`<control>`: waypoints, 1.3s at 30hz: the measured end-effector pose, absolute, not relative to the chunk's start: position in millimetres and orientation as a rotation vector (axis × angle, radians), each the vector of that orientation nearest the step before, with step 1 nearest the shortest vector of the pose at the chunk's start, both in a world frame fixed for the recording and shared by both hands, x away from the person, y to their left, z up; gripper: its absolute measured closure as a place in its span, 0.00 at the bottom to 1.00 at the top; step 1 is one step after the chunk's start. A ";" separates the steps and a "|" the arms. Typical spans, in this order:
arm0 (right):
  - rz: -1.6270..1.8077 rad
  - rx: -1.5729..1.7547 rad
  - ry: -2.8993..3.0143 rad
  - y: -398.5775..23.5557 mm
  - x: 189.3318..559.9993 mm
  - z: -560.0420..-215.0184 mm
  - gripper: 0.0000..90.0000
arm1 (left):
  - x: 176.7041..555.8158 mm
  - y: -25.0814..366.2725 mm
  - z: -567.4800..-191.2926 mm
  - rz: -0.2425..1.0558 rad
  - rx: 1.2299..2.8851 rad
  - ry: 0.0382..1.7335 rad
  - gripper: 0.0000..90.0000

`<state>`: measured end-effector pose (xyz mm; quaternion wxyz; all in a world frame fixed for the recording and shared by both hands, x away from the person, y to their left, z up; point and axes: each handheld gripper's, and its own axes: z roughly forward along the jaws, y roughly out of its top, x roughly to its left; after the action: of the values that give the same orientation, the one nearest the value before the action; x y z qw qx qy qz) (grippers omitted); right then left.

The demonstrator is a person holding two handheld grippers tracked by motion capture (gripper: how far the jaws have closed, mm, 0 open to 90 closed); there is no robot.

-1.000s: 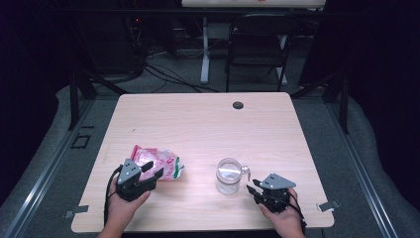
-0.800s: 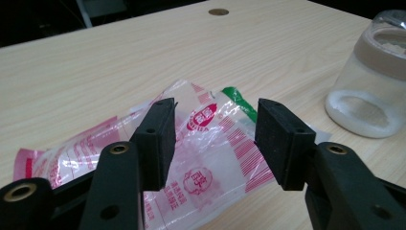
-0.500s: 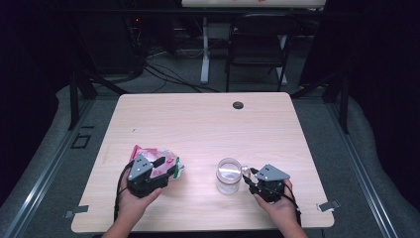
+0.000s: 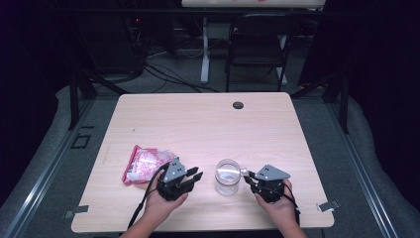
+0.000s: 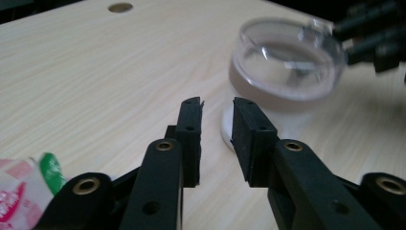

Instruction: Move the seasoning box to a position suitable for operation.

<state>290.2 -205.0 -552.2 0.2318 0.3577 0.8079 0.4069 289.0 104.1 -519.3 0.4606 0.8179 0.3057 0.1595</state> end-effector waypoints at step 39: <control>1.284 1.010 2.187 -188.5 253.0 -504.3 0.83 | 285.8 108.7 -523.6 0.241 2.001 0.737 0.89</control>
<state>253.0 -188.5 -504.3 0.2042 0.3622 0.7843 0.4605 285.8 108.7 -523.6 0.4772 0.8194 0.3019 0.0988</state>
